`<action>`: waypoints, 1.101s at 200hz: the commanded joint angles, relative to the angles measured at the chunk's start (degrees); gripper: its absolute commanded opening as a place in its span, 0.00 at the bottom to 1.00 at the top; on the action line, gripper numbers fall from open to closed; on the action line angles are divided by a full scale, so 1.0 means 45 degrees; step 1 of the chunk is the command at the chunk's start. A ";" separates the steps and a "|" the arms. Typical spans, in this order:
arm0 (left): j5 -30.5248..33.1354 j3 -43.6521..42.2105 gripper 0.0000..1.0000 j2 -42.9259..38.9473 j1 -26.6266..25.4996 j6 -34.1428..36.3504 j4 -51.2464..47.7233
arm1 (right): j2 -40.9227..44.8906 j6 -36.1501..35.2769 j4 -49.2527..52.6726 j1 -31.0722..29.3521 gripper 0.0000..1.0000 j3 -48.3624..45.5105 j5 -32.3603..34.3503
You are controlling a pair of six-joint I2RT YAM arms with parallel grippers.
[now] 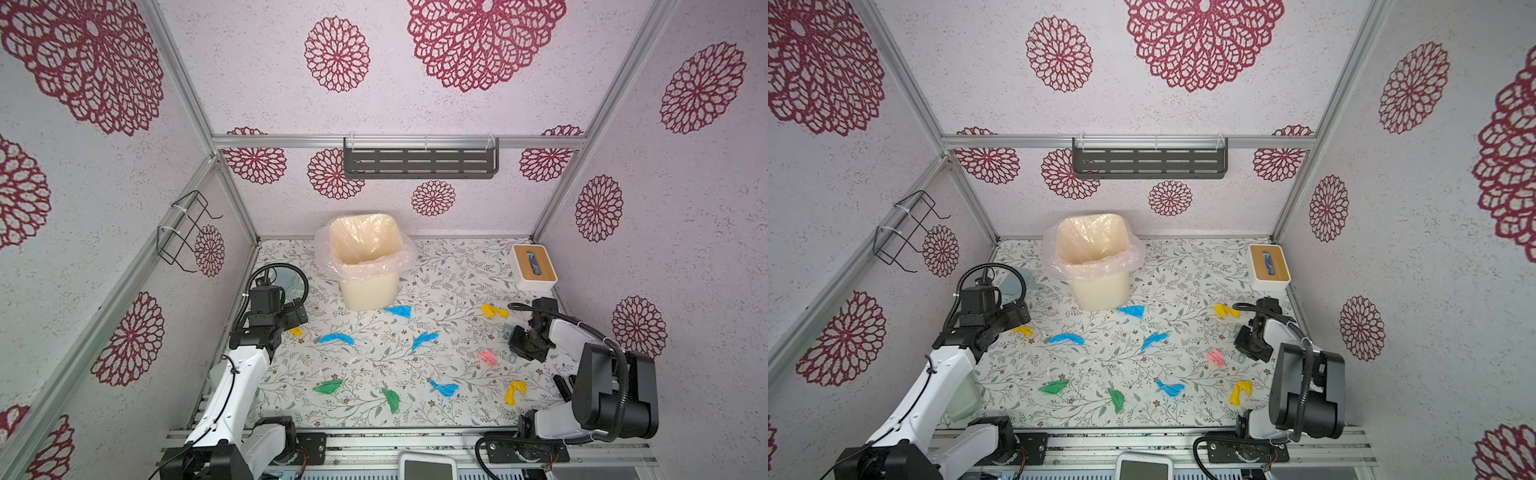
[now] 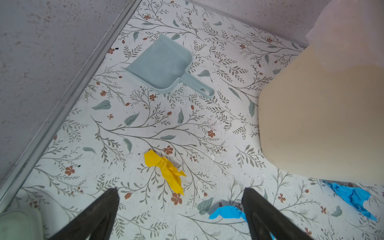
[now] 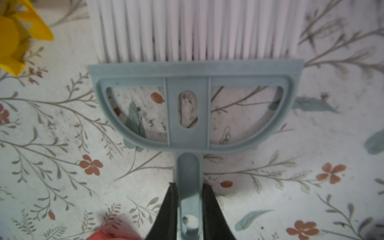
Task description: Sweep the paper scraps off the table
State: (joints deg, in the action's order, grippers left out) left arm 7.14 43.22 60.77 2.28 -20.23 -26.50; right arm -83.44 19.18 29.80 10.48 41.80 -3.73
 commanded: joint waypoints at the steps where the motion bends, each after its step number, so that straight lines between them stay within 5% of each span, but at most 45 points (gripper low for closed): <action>1: -0.0067 0.0151 0.97 -0.0009 -0.0068 -0.0120 -0.0009 | 0.0300 0.0113 0.0737 0.0023 0.11 -0.0158 -0.0090; 71: -0.0280 0.0823 0.97 -0.0214 -0.0382 -0.0367 -0.0593 | 0.1983 0.0302 0.1893 0.0034 0.09 0.0519 0.0202; 126: -0.0023 0.3541 0.97 -0.0012 -0.1782 -0.0296 -0.2229 | 0.3696 0.0677 0.2947 -0.0076 0.08 0.2112 -0.0287; 172: 0.0025 0.7773 0.97 0.1186 -0.3544 -0.0128 -0.4432 | 0.4209 0.0927 0.3753 -0.1854 0.10 0.4722 0.0124; 220: -0.1644 1.1477 0.97 0.3416 -0.5623 -0.0609 -0.5098 | 0.3592 0.1364 0.3695 -0.4449 0.11 0.7553 0.0640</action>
State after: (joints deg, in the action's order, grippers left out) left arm 4.86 89.56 71.83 -19.46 -21.71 -46.28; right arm -66.43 23.14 45.54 -5.15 70.15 -2.94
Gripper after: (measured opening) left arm 0.971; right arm 0.178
